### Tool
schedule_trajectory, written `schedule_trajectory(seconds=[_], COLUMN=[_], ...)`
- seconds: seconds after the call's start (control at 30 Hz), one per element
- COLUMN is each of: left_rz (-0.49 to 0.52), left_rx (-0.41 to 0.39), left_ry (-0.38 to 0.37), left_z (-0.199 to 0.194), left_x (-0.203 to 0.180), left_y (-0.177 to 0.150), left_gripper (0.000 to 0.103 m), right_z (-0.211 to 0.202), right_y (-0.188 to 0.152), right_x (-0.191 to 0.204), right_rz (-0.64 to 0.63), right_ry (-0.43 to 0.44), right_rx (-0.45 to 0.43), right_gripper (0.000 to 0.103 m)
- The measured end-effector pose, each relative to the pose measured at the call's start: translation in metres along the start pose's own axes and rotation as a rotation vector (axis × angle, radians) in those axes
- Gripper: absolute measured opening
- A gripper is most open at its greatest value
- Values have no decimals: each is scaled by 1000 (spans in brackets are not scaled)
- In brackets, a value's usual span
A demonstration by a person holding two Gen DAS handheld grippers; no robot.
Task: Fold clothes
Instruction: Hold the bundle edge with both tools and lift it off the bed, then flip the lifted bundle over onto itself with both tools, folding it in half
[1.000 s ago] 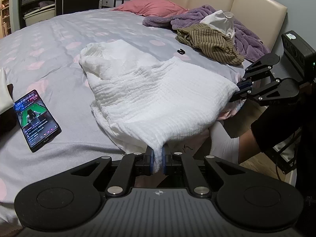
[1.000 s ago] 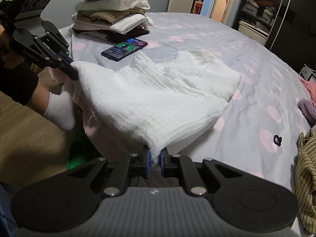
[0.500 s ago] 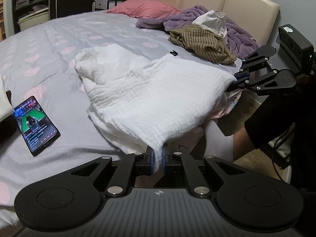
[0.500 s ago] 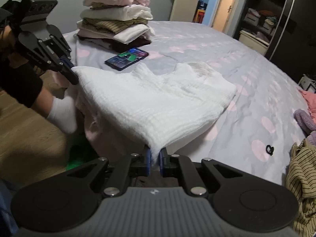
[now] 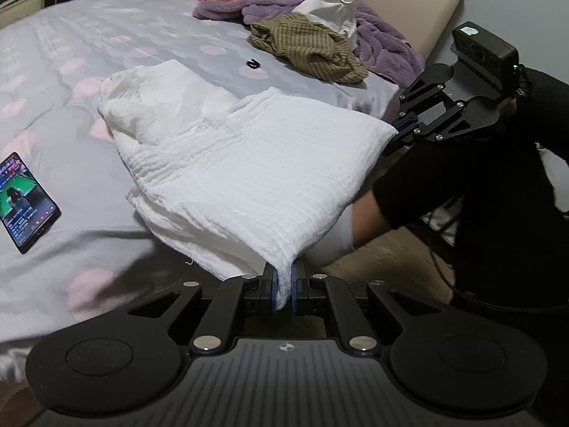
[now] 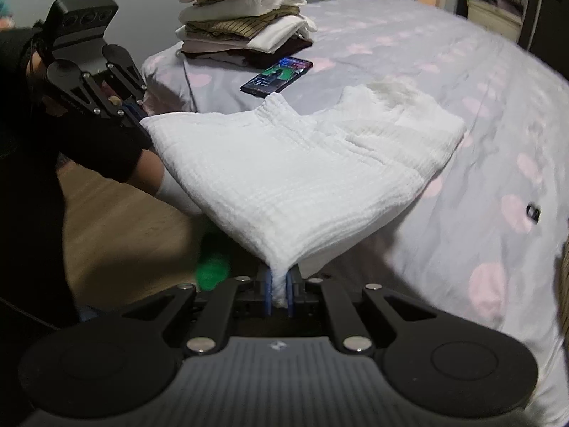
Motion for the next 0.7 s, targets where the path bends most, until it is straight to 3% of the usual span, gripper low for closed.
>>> schedule_trajectory(seconds=[0.2,0.37,0.5,0.7], left_rz=[-46,-55,-130,-275], left_rx=[37,27,3,6], left_ry=[-61,-67,-53,-37], left_z=[-15,-20,-10,25], left_x=[24,58,96,148], left_y=[53,105,136,173], left_gripper=[5,5,5,5], right_z=[-26,-47,-43,-28], right_y=[41,88,114,147], right_x=[-26,-66,-103,-171], right_rz=[195,228,258,386], right_ry=[13,84,187,192], right_rx=[23,5,-13,-78], right_gripper=[10,10,10,11])
Point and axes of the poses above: each gripper's, at about its wrist camera, not at the fingertips, and z roughly the way its jaws point, x to its left, y to its top, the point moved 8 cm from there along z, roughly the way its jaws point, and after that the axes turned 11 degrees about y, right-handed, at the moved point
